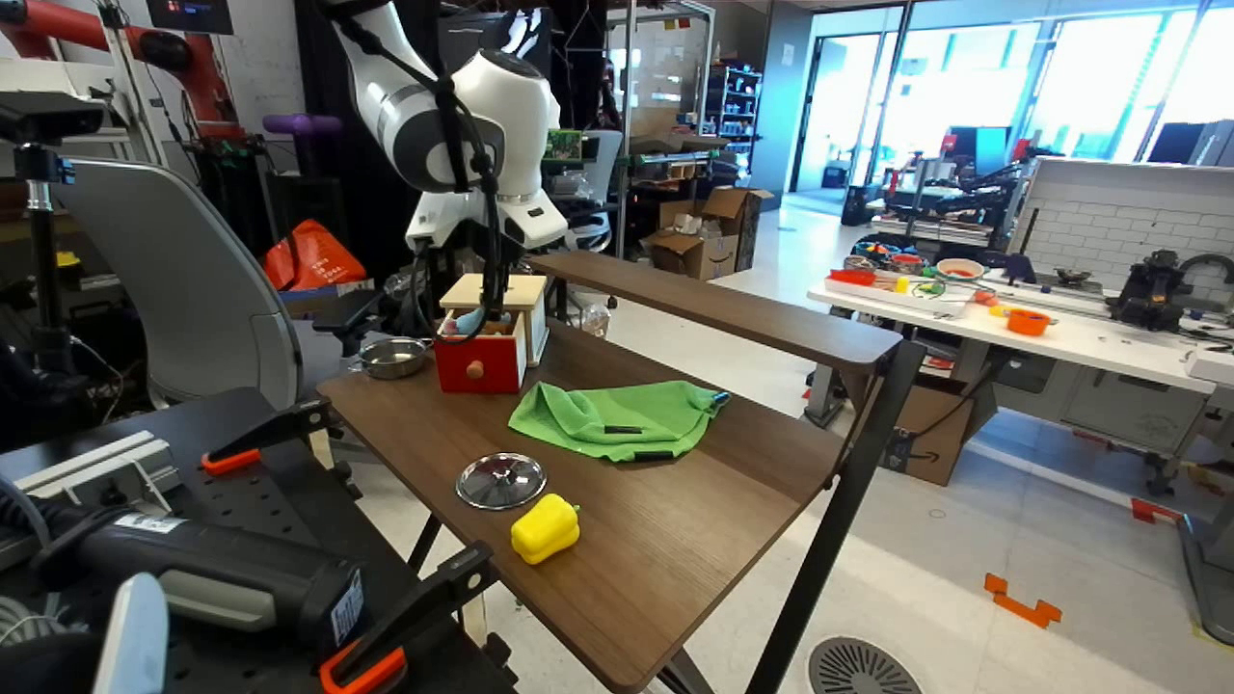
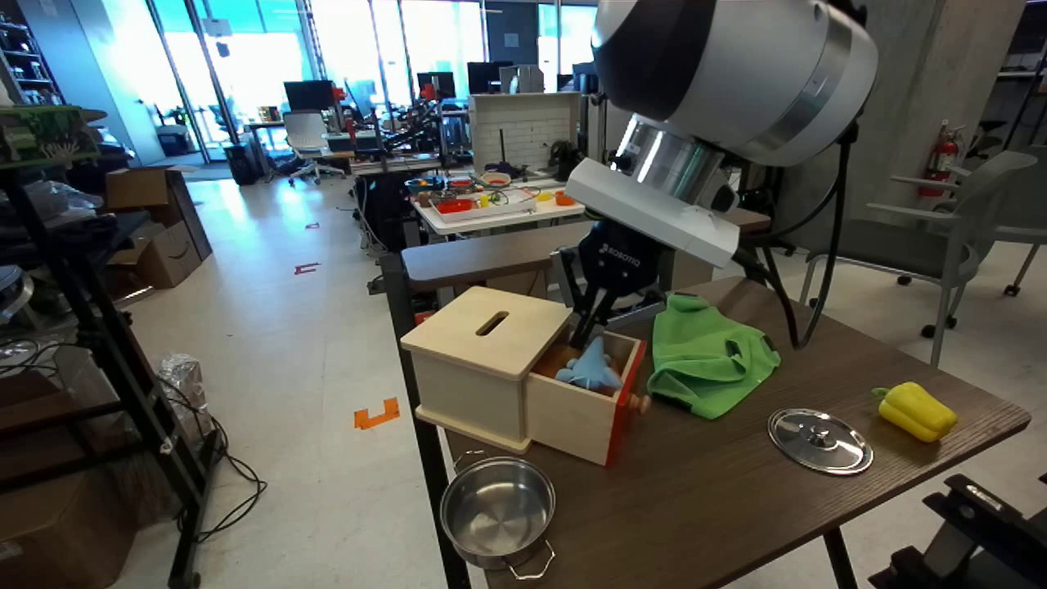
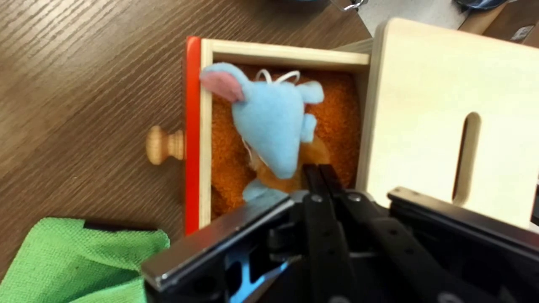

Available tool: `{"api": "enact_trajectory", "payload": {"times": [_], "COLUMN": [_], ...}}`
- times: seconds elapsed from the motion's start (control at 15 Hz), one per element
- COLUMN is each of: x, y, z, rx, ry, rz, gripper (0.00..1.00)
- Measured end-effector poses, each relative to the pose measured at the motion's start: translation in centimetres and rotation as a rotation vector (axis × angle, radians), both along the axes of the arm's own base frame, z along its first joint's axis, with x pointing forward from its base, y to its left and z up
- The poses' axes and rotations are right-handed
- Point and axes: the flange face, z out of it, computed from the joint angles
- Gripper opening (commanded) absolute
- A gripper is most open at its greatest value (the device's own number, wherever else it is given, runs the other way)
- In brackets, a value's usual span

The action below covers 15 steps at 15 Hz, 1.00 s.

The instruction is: Put the fluffy toy inside the chest drawer

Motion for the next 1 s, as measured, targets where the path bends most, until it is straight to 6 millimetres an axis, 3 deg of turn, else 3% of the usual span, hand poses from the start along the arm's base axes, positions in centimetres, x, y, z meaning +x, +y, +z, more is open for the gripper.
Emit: {"api": "enact_trajectory", "payload": {"times": [0.27,0.33,0.47,0.53,0.6,0.73,0.87,1.0], "x": [0.1,0.1,-0.1,-0.3,-0.7,-1.9,-3.8,-5.8], "y": [-0.2,-0.2,0.0,0.4,0.9,2.2,3.3,3.6], "z": [0.0,0.0,0.5,1.3,2.4,5.7,9.0,10.8], "rx": [0.000,0.000,0.004,0.007,0.011,0.019,0.020,0.011], "ry": [0.000,0.000,-0.007,-0.019,-0.035,-0.084,-0.123,-0.126], "rz": [-0.003,-0.003,0.015,0.034,0.057,0.103,0.149,0.186], "gripper": [0.61,0.18,0.21,0.35,0.58,0.65,0.79,0.94]}}
